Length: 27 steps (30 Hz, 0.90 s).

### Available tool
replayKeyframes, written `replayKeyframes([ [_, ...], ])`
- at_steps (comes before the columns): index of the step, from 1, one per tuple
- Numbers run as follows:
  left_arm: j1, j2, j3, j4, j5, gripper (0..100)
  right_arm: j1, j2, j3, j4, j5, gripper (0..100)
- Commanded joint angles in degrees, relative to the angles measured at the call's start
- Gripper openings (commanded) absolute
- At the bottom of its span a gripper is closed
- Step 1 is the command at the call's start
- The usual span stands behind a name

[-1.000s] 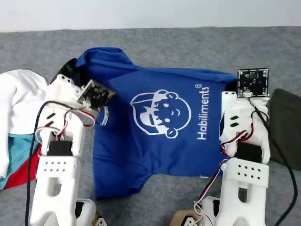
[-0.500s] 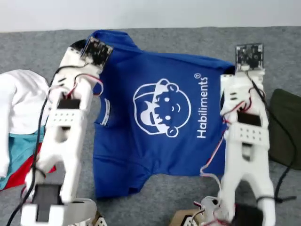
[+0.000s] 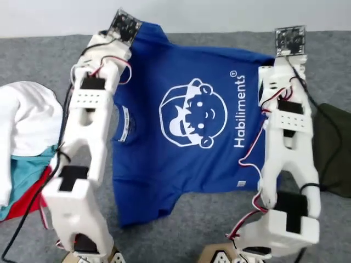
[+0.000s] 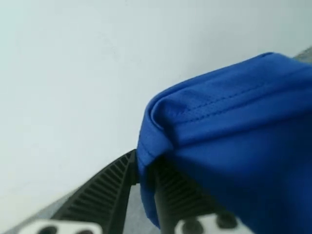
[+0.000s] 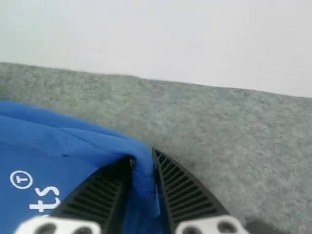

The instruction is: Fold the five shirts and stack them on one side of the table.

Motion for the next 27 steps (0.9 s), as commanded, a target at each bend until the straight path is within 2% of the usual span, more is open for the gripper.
replayKeyframes([
  [1, 0.9, 3.4, -13.4, 6.9, 0.4, 0, 1.5, 0.1, -4.3, -0.5, 0.3, 0.9],
  [4, 1.8, 6.9, -21.9, 18.3, 0.4, 0, 1.9, 0.0, -4.2, 2.4, 0.5, 0.9],
  [12, 2.7, 8.9, -38.9, 56.3, -0.1, 0, 2.3, -6.5, -4.2, 21.4, 0.7, 0.9],
  [17, 3.4, 9.1, -44.4, 75.3, -9.3, 0, 2.2, -10.0, -4.1, 32.1, 6.3, 0.9],
  [18, 3.7, 9.1, -44.4, 77.9, -10.8, 0, 2.2, -10.4, -4.1, 34.2, 7.7, 0.9],
  [22, 3.4, 6.1, -39.3, 77.5, -12.6, 0, 2.2, -11.3, -4.1, 42.5, 11.7, 0.9],
  [27, 4.7, -0.4, -25.0, 77.5, -19.3, 0, 2.3, -11.4, -4.1, 51.6, 16.6, 0.9],
])
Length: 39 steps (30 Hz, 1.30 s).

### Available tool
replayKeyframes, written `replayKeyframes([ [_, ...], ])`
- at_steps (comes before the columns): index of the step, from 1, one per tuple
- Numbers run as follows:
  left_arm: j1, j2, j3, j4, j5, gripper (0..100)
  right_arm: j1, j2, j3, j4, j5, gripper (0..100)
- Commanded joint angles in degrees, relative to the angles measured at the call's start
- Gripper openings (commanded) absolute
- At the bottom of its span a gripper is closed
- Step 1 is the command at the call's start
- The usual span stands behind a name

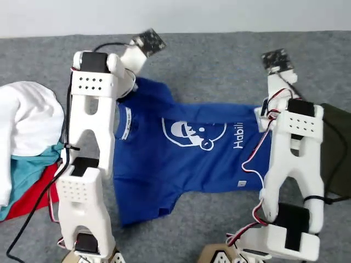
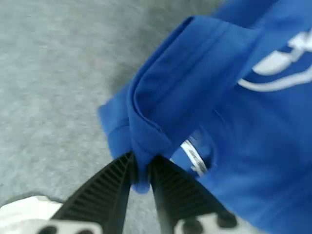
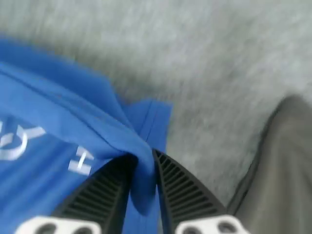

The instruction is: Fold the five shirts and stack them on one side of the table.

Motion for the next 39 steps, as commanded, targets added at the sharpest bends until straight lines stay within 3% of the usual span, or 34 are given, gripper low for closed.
replayKeyframes([
  [1, 1.3, -8.8, 10.0, 1.8, -5.0, 0, 1.1, -3.6, -3.6, 5.7, 3.4, 0.9],
  [17, 1.0, -34.5, 54.7, 1.8, -23.4, 0, 7.2, -3.7, -3.6, 21.5, 14.9, 0.9],
  [32, 0.0, -37.6, 67.0, 1.7, -29.8, 1, 7.2, -3.7, 1.3, 24.7, 18.4, 0.9],
  [39, 0.1, -37.6, 70.2, 1.7, -32.0, 6, 7.1, -3.7, 1.3, 24.7, 18.4, 0.9],
])
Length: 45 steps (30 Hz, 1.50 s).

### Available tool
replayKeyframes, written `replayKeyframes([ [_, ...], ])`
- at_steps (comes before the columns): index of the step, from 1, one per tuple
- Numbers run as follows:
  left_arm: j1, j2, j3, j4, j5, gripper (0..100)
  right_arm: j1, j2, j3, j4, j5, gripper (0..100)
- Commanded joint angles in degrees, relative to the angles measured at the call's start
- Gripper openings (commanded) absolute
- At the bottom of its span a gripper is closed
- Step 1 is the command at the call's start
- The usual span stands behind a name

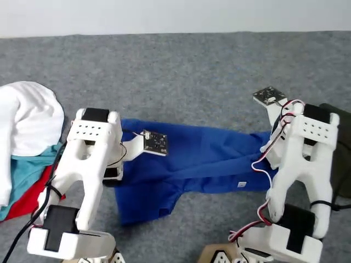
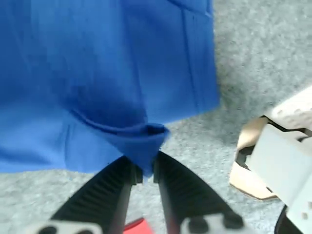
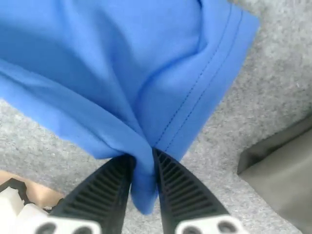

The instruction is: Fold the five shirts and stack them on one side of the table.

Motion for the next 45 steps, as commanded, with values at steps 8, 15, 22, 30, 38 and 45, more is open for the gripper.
replayKeyframes([
  [8, -0.2, -2.5, 5.0, 1.7, -5.9, 9, 0.7, -3.4, -0.5, 0.4, 0.6, 0.9],
  [15, 0.4, -3.7, 5.0, 1.8, -5.9, 12, 0.7, -3.4, -0.5, 4.6, 5.6, 0.9],
  [22, 0.8, -19.8, 4.8, 1.8, -6.9, 12, 2.7, -3.6, -0.7, 5.8, 9.9, 0.9],
  [30, 1.5, -32.8, 5.1, 1.6, -4.7, 8, 3.0, -7.5, -0.5, 5.1, 13.2, 1.4],
  [38, 1.3, -33.2, 5.1, 1.6, -0.5, 6, 3.0, -8.0, -0.5, 5.7, 9.0, 29.4],
  [45, -3.6, -32.9, 5.3, -1.0, -0.1, 5, 2.9, -7.9, -1.5, 5.1, 8.8, 32.9],
])
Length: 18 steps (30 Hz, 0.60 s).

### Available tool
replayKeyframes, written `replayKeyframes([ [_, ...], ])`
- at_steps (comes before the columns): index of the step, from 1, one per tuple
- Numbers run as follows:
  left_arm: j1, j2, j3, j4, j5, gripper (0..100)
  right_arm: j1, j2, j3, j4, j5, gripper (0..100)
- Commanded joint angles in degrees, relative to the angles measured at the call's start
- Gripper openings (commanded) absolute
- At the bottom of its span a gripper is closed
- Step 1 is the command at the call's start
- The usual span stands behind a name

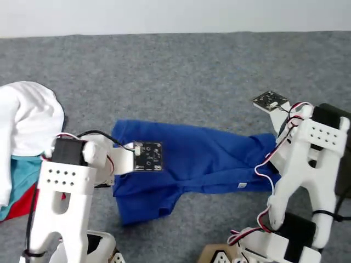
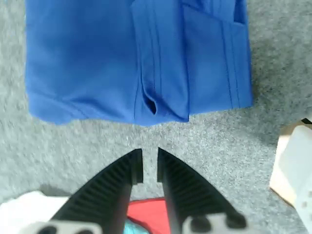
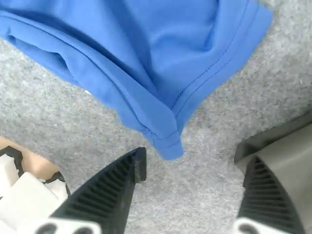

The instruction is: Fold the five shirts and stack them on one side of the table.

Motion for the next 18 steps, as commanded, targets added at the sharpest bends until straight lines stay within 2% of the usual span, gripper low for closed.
replayKeyframes([
  [1, -4.0, -1.0, -0.1, -2.3, 2.1, 5, 0.4, -3.2, -1.4, -0.2, -0.7, 32.9],
  [4, -7.6, -1.0, 0.9, -7.7, 9.1, 3, -0.7, -2.2, 0.1, -3.3, -2.0, 32.9],
  [9, -12.2, -1.5, 4.1, -18.5, 25.7, 0, -3.2, 1.0, 2.7, -11.9, -16.6, 32.9],
  [13, -12.8, -1.6, 1.2, -18.6, 39.5, 0, -7.4, 1.8, 2.5, -12.6, -31.6, 32.8],
  [18, -13.0, -1.6, -4.1, -17.5, 54.7, 0, -11.6, 1.8, 2.5, -12.9, -45.4, 32.8],
])
